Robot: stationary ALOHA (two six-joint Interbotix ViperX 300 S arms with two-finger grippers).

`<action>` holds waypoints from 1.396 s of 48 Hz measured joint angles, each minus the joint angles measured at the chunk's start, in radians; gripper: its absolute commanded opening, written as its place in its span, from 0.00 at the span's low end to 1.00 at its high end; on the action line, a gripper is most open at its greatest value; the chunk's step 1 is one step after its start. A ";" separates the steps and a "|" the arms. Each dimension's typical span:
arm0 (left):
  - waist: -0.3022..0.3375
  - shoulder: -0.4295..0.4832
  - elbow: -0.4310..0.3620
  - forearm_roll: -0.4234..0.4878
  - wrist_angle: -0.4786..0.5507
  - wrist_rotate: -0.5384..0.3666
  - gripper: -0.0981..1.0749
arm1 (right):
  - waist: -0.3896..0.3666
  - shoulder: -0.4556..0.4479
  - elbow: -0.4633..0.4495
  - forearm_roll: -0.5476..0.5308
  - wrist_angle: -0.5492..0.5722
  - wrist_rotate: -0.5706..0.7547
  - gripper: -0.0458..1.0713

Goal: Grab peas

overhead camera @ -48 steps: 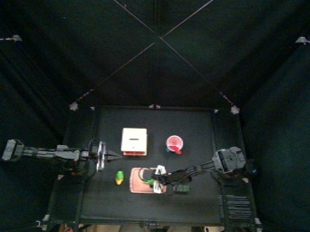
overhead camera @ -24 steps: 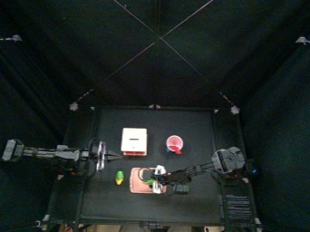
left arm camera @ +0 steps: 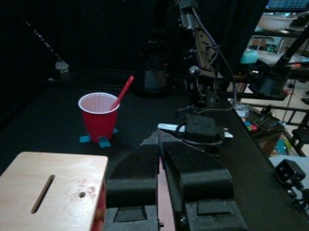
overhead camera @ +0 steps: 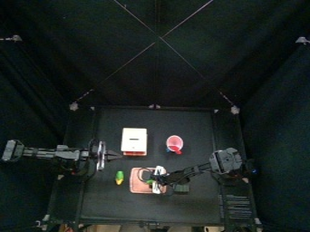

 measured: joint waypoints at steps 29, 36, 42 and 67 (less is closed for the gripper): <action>-0.002 0.000 0.000 0.002 0.000 0.000 0.44 | -0.002 0.003 -0.002 0.002 0.002 -0.002 0.62; 0.000 0.000 0.000 0.000 0.000 -0.002 0.44 | -0.002 0.002 -0.002 0.003 0.009 -0.002 0.61; 0.000 0.000 0.000 0.000 0.000 0.000 0.44 | -0.002 -0.002 0.000 0.003 0.020 -0.002 0.61; -0.002 0.000 0.002 0.000 0.000 0.000 0.44 | -0.002 -0.011 0.000 0.000 0.025 -0.003 0.61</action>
